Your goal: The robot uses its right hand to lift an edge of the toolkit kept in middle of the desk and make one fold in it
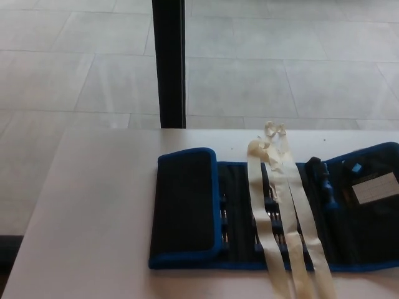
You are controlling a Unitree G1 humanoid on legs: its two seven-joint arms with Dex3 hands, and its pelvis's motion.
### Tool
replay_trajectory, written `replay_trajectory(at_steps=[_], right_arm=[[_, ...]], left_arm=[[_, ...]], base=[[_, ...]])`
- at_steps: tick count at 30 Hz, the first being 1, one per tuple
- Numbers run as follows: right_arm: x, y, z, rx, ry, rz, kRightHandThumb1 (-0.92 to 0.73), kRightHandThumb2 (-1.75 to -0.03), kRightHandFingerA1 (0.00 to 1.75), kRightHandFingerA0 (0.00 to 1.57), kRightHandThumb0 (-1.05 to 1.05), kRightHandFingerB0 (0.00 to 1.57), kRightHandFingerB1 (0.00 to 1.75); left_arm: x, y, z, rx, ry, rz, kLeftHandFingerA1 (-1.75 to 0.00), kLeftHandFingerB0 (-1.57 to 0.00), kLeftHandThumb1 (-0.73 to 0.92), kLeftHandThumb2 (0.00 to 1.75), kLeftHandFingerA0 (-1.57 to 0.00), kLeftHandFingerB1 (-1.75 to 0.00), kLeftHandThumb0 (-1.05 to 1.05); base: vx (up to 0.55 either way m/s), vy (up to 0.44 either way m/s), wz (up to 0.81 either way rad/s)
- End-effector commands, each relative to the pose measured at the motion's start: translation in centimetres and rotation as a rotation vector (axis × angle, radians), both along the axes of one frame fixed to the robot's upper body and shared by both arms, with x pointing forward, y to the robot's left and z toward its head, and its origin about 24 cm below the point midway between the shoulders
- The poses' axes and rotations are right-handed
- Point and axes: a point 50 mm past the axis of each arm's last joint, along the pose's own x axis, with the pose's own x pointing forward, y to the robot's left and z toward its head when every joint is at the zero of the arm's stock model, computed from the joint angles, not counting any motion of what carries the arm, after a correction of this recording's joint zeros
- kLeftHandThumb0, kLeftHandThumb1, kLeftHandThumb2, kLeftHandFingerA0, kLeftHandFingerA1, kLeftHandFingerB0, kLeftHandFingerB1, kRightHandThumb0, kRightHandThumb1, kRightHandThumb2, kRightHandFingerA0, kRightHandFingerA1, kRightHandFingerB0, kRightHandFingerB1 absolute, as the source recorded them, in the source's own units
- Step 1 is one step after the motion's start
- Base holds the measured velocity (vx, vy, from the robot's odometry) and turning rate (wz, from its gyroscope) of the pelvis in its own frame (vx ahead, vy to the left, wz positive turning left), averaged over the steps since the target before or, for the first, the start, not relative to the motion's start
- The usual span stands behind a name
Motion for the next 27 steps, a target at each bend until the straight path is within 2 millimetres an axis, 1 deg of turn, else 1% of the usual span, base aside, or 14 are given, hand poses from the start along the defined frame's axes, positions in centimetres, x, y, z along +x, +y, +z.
replay_trajectory(at_steps=[1,2,3,13,14,15,16,17,18,19,20,21,22,27], right_arm=[[-0.7,-6.2,5.3,0.206,-0.635,-0.603,-0.64,-0.97,0.78,0.46,-0.72,0.02,0.44],[-1.0,-6.4,5.5,0.202,-0.646,-0.606,-0.82,-0.65,0.95,0.43,-0.72,0.04,0.42],[-1.0,-6.8,6.0,0.202,-0.687,-0.625,-0.86,-0.64,0.88,0.22,-0.73,0.00,0.39],[6.3,-9.2,15.4,0.116,-1.027,-0.608,-0.88,-0.66,0.68,0.37,-0.77,0.07,0.46],[7.2,-8.9,16.3,0.123,-1.074,-0.596,-0.69,-1.04,0.66,0.35,-0.76,0.06,0.46],[7.5,-8.8,16.7,0.127,-1.092,-0.594,-0.69,-1.04,0.66,0.35,-0.76,0.06,0.46],[8.6,-8.2,17.9,0.155,-1.156,-0.607,-0.85,-0.66,0.63,0.38,-0.73,0.10,0.48],[9.4,-7.5,18.8,0.161,-1.184,-0.591,-0.84,-0.65,0.65,0.42,-0.73,0.13,0.51],[10.4,-6.9,19.4,0.166,-1.206,-0.535,-0.69,-1.03,0.67,0.39,-0.81,0.11,0.55],[11.2,-6.2,20.0,0.169,-1.233,-0.480,-0.84,-0.65,0.64,0.40,-0.79,0.10,0.54],[11.4,-5.8,20.1,0.180,-1.245,-0.469,-0.84,-0.65,0.68,0.39,-0.79,0.14,0.57],[12.4,-4.4,20.7,0.201,-1.274,-0.417,-0.69,-1.06,0.69,0.41,-0.85,0.14,0.59],[13.0,-3.4,21.1,0.211,-1.290,-0.391,-0.85,-0.65,0.64,0.43,-0.81,0.17,0.57],[15.5,0.8,22.5,0.251,-1.313,-0.374,-0.82,-0.65,0.52,0.35,-0.85,0.14,0.44]], left_arm=[[-1.4,5.2,3.5,-0.037,-0.396,0.503,-0.52,-0.25,0.92,0.82,-0.38,-0.39,-0.91],[-1.6,5.2,3.5,-0.038,-0.394,0.501,-0.53,-0.25,0.92,0.82,-0.39,-0.39,-0.92],[-1.6,5.1,3.4,-0.039,-0.390,0.498,-0.54,-0.26,0.92,0.82,-0.40,-0.40,-0.93],[-0.8,4.9,3.4,-0.050,-0.418,0.518,-0.55,-0.26,0.92,0.82,-0.40,-0.42,-0.93],[-0.9,4.9,3.4,-0.048,-0.412,0.523,-0.54,-0.26,0.92,0.82,-0.40,-0.41,-0.92],[-0.9,5.0,3.3,-0.047,-0.410,0.525,-0.54,-0.26,0.92,0.82,-0.40,-0.41,-0.92],[-0.9,4.9,3.4,-0.047,-0.416,0.524,-0.55,-0.26,0.92,0.82,-0.40,-0.42,-0.93],[-0.9,4.9,3.4,-0.048,-0.419,0.515,-0.54,-0.25,0.92,0.82,-0.38,-0.41,-0.93],[-1.2,4.9,3.4,-0.044,-0.418,0.518,-0.51,-0.26,0.92,0.81,-0.37,-0.39,-0.90],[-1.1,4.9,3.4,-0.048,-0.420,0.525,-0.54,-0.26,0.92,0.82,-0.39,-0.41,-0.92],[-1.2,4.9,3.4,-0.047,-0.420,0.524,-0.53,-0.26,0.92,0.82,-0.39,-0.40,-0.92],[-1.4,4.9,3.4,-0.044,-0.414,0.512,-0.54,-0.26,0.92,0.83,-0.39,-0.41,-0.92],[-1.4,4.9,3.3,-0.047,-0.412,0.522,-0.55,-0.25,0.92,0.83,-0.40,-0.40,-0.93],[-1.9,4.9,3.3,-0.046,-0.403,0.516,-0.56,-0.25,0.92,0.83,-0.40,-0.40,-0.93]], base=[[0.00,0.000,0.00],[0.00,0.000,0.00],[0.00,0.000,0.00],[0.00,0.000,0.00],[0.00,0.000,0.00],[0.00,0.000,0.00],[0.00,0.000,0.00],[0.00,0.000,0.00],[0.00,0.000,0.00],[0.00,0.000,0.00],[0.00,0.000,0.00],[0.00,0.000,0.00],[0.00,0.000,0.00],[0.00,0.000,0.01]])
